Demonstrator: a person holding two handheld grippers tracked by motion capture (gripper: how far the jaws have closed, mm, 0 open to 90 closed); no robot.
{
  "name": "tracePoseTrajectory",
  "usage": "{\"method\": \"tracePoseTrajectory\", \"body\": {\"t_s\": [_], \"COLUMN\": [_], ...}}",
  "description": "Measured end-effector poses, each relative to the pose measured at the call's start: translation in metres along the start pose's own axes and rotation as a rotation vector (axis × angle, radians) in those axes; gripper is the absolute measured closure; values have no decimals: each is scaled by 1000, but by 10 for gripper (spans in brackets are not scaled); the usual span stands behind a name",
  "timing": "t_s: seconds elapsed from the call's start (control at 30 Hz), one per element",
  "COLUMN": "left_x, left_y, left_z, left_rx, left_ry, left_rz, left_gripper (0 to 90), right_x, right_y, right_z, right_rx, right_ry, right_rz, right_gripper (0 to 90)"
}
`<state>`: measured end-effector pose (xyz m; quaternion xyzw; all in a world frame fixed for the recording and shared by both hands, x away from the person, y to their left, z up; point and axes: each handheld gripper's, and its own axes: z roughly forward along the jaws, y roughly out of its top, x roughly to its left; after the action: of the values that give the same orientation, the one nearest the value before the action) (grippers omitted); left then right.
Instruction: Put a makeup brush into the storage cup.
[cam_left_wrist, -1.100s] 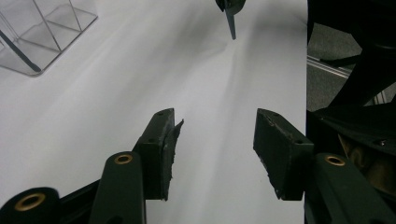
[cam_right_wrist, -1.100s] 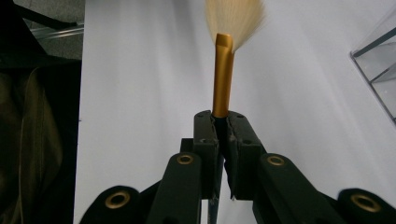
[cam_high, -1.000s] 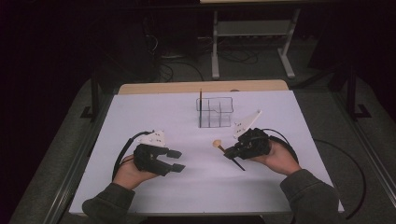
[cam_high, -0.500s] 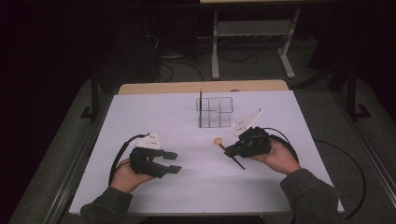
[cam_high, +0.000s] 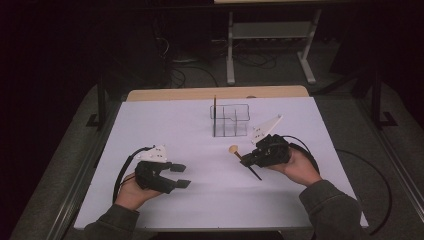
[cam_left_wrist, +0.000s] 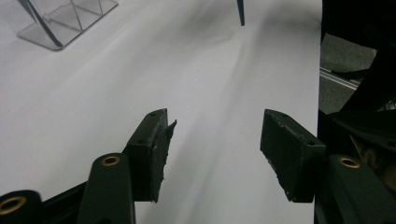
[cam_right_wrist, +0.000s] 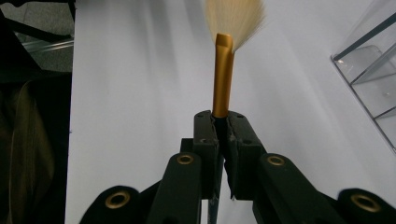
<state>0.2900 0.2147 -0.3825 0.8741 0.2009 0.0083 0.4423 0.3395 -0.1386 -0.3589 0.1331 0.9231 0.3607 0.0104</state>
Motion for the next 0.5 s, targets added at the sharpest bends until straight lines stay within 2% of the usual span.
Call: {"method": "tracePoseTrajectory", "body": {"t_s": [0.33,0.5], "left_x": [0,0], "left_y": [-6,-9], "left_z": [-4,-6], "left_rx": [-24,-20], "left_ry": [16,31], "left_rz": [-7,-10], "left_gripper": [355,332], "right_x": [-5,-8], "right_y": [8,12], "right_z": [-8,-12], "right_rx": [-8,-11], "right_ry": [-9,-14], "right_rz": [0,2], "right_gripper": [830,830]}}
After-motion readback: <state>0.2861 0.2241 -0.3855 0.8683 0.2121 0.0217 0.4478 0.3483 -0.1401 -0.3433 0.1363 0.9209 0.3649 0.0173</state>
